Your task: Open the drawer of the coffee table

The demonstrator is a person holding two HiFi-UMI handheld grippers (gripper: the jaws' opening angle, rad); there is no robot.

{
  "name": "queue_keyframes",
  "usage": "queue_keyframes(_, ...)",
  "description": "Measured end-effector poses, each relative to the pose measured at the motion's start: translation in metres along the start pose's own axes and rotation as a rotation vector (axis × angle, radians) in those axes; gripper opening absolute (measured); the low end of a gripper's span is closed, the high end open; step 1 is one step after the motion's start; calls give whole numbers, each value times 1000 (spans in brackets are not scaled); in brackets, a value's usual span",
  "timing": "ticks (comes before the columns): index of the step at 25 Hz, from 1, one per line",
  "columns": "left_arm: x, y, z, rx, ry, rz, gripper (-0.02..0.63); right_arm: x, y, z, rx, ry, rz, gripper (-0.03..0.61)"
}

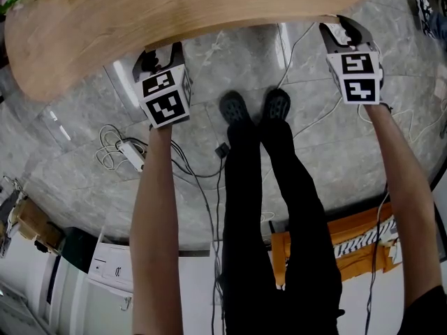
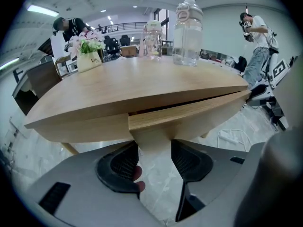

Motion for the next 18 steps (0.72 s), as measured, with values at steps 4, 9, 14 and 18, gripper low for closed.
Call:
queue_keyframes(4,2,-10,7,-7,4,11,225,-7,-7,7,-9,8,0,169)
queue_keyframes(9,3,-29,19,-21,5,15,225,-22,-20,19,-28,13,14,166)
queue_keyframes(14,2,-48,32,-38,0,15,222,-41,-32,33,-44,23,6,161)
queue_keyframes(18,4,-65,42,-54,2,18,219,-52,-44,43,-57,35,0,161)
Point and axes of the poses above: the fingertips, and each gripper's own axes: z backward along the fingers, x to its right, y out of its top, the point moved 2 cm from there along z, backward along the fingers, and after that the axes turned 15 degrees about z, right-handed, at the moved point
